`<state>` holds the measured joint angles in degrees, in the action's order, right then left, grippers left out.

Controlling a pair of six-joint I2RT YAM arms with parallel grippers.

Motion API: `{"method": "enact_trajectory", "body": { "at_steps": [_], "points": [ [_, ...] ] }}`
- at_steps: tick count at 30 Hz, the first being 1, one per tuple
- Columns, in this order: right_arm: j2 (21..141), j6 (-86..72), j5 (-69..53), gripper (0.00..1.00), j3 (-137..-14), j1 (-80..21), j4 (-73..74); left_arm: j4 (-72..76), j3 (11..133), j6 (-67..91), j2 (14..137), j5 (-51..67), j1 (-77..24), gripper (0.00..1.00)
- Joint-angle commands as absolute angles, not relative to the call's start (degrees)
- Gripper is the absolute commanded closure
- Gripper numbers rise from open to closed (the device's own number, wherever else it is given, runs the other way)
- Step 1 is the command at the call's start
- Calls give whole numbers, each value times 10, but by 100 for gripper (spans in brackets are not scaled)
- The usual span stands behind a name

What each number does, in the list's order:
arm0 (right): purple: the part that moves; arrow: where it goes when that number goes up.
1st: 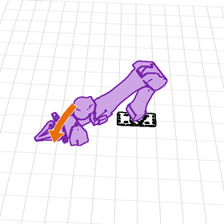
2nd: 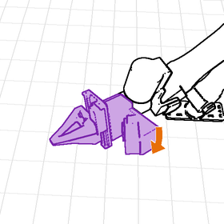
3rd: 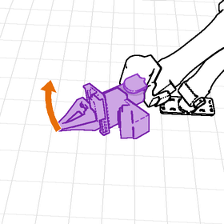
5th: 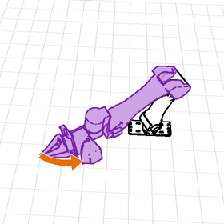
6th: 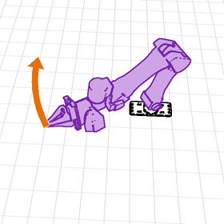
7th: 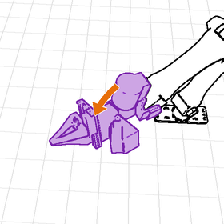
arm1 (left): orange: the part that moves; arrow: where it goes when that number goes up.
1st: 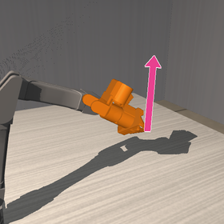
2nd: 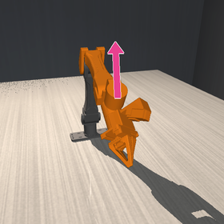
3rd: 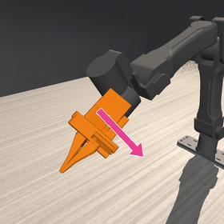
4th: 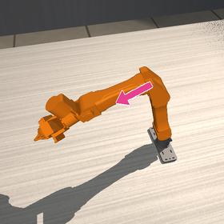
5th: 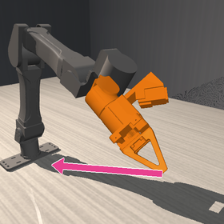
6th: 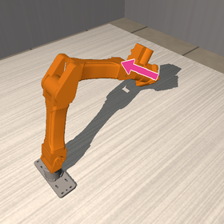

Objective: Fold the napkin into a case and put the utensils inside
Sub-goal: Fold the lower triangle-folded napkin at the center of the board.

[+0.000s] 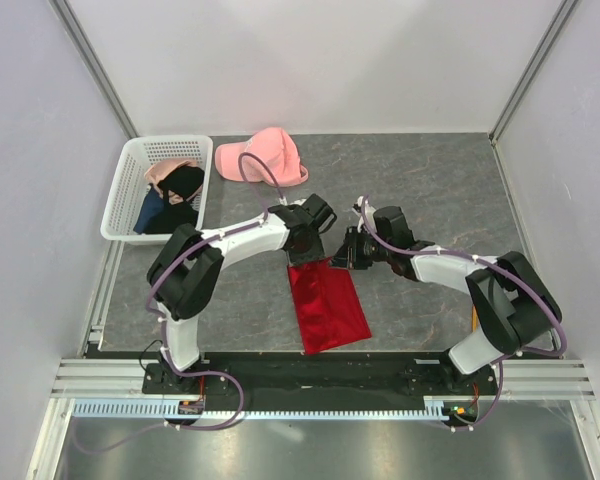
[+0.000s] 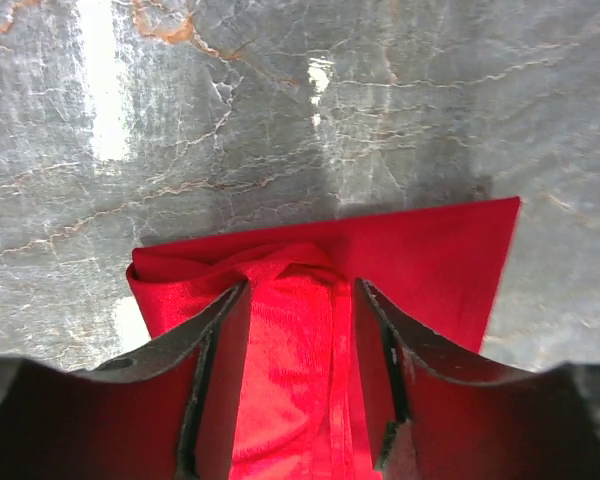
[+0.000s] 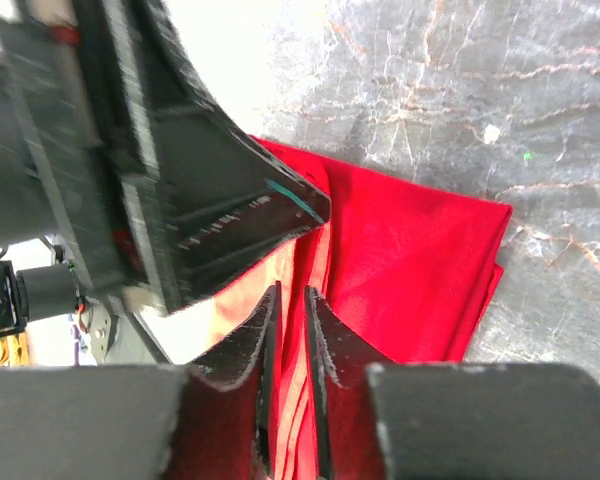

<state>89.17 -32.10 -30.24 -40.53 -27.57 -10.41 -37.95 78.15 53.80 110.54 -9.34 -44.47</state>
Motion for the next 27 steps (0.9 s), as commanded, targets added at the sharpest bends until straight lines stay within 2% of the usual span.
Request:
{"method": "enact_trajectory", "body": {
  "at_steps": [1,8,10,13,15,20,27],
  "points": [
    [873,-311,-324,77,-382,-276,-100,-314,759,526,1049,-63,-425,45],
    [856,-292,-341,66,-368,-279,-75,-308,730,470,955,-47,-408,46],
    [855,-290,-342,66,-366,-279,-71,-316,700,452,921,-40,-408,55],
    [872,-296,-342,66,-359,-280,-91,-309,643,426,897,29,-409,67],
    [885,-311,-338,70,-359,-280,-120,-293,594,426,891,82,-410,76],
    [926,-333,-317,86,-364,-281,-170,-188,504,467,869,108,-411,82],
    [983,-353,-282,96,-372,-281,-215,-165,531,481,947,56,-403,87]
  ]
}}
